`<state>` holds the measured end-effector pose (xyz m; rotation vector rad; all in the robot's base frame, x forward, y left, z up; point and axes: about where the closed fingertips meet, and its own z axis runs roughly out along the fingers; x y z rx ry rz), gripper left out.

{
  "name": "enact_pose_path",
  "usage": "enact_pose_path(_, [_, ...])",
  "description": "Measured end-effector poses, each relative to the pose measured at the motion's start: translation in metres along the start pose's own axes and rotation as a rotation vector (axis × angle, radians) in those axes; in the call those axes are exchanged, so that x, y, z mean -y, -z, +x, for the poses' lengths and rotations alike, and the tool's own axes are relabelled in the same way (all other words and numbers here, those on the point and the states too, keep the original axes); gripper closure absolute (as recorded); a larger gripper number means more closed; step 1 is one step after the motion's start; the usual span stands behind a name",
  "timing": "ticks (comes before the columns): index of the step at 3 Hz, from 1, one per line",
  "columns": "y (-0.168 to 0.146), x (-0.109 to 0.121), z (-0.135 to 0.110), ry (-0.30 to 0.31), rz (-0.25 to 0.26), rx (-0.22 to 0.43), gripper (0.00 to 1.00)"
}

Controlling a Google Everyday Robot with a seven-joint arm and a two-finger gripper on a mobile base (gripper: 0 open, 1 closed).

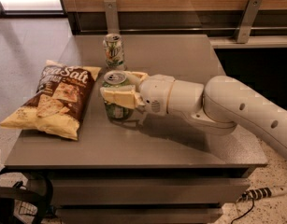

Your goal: Move green can near brown chip bag

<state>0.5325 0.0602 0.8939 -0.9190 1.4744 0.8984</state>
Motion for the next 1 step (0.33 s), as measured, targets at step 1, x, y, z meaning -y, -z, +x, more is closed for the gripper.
enact_pose_path(1, [0.0000, 0.0000, 0.0000, 0.000, 0.000, 0.000, 0.00])
